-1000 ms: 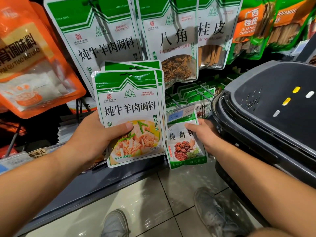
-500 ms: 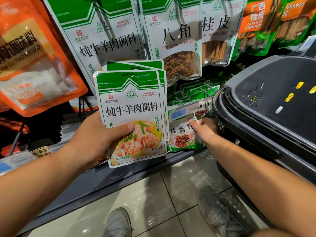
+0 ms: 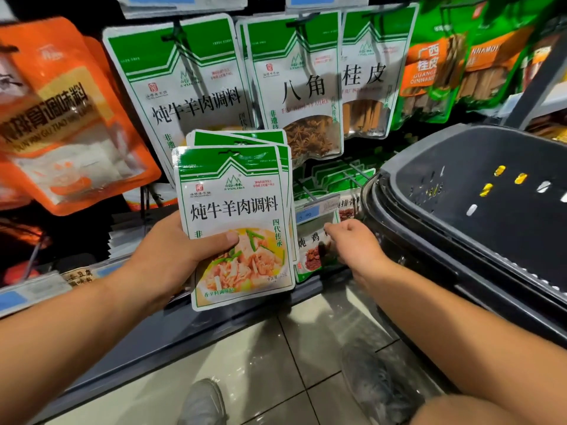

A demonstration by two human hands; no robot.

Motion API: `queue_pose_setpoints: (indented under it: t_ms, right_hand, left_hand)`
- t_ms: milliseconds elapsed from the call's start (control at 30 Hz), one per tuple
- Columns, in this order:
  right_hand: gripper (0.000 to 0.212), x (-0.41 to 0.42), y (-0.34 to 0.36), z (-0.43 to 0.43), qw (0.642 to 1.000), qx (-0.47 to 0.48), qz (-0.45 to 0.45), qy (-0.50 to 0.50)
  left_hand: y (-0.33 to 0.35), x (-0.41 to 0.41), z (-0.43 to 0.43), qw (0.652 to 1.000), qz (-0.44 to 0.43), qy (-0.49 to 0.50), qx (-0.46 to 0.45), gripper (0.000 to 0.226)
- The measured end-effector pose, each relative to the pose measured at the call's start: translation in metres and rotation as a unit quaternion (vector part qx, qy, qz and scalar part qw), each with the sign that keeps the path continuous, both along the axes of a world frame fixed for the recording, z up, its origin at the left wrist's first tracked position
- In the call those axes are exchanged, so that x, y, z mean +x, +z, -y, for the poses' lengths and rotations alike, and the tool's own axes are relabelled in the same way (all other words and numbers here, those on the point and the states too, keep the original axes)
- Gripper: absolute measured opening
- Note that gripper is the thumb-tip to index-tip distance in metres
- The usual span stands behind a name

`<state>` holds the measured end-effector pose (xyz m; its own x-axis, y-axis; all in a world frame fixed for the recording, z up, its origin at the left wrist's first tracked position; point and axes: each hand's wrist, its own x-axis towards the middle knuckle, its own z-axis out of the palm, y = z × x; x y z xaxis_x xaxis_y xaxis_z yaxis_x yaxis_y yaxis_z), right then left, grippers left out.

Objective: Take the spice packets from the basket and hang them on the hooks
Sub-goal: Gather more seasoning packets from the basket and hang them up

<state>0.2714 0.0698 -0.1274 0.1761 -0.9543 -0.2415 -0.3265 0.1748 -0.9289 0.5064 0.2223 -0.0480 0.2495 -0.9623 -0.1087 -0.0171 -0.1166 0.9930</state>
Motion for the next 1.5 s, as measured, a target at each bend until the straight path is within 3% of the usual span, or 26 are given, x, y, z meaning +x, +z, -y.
queue_pose_setpoints:
  t_ms: [67,200,300,467,600,667,767,800,1000,1067,1200,1333,1433,1500]
  right_hand:
    - [0.044,0.003,0.012,-0.013,0.999,-0.021,0.028,0.027]
    - [0.029,0.009,0.051,-0.04,0.989,0.024,0.131,0.06]
    - [0.037,0.011,0.082,-0.058,0.977,0.011,0.185,0.103]
    - [0.057,0.01,0.138,-0.08,0.978,-0.098,0.139,0.117]
    - [0.045,0.006,0.17,-0.088,0.969,-0.19,0.127,0.096]
    - [0.055,0.012,0.183,-0.093,0.965,-0.209,0.116,0.111]
    - [0.093,0.022,0.195,-0.093,0.965,-0.221,0.106,0.09]
    - [0.097,0.024,0.2,-0.093,0.964,-0.222,0.111,0.094]
    - [0.049,0.038,0.225,-0.097,0.958,-0.225,0.155,0.086]
    - [0.048,0.044,0.223,-0.095,0.955,-0.219,0.177,0.089]
    - [0.057,0.046,0.215,-0.095,0.95,-0.207,0.205,0.112]
    - [0.049,0.045,0.205,-0.096,0.953,-0.202,0.195,0.117]
    - [0.011,0.048,0.2,-0.099,0.954,-0.18,0.207,0.125]
    - [0.044,0.05,0.202,-0.104,0.954,-0.162,0.212,0.137]
  left_hand:
    - [0.005,-0.004,-0.004,1.0,-0.011,0.004,-0.002,0.093]
    - [0.021,-0.013,-0.014,0.999,-0.031,0.0,-0.007,0.088]
    - [0.036,-0.02,-0.022,0.999,-0.041,0.006,-0.02,0.059]
    - [0.07,-0.037,-0.037,0.997,-0.04,0.024,-0.053,0.041]
    - [0.094,-0.047,-0.045,0.994,-0.032,0.044,-0.095,0.038]
    - [0.103,-0.049,-0.048,0.992,-0.023,0.05,-0.115,0.04]
    - [0.115,-0.05,-0.053,0.988,-0.014,0.066,-0.141,0.04]
    - [0.118,-0.05,-0.054,0.987,-0.01,0.073,-0.145,0.041]
    - [0.132,-0.044,-0.062,0.975,0.047,0.129,-0.175,0.036]
    - [0.136,-0.044,-0.066,0.97,0.062,0.14,-0.188,0.029]
    - [0.135,-0.038,-0.075,0.971,0.086,0.135,-0.175,0.039]
    - [0.134,-0.038,-0.086,0.973,0.091,0.122,-0.174,0.039]
    - [0.132,-0.033,-0.092,0.972,0.11,0.133,-0.161,0.039]
    - [0.13,-0.028,-0.095,0.969,0.13,0.144,-0.15,0.046]
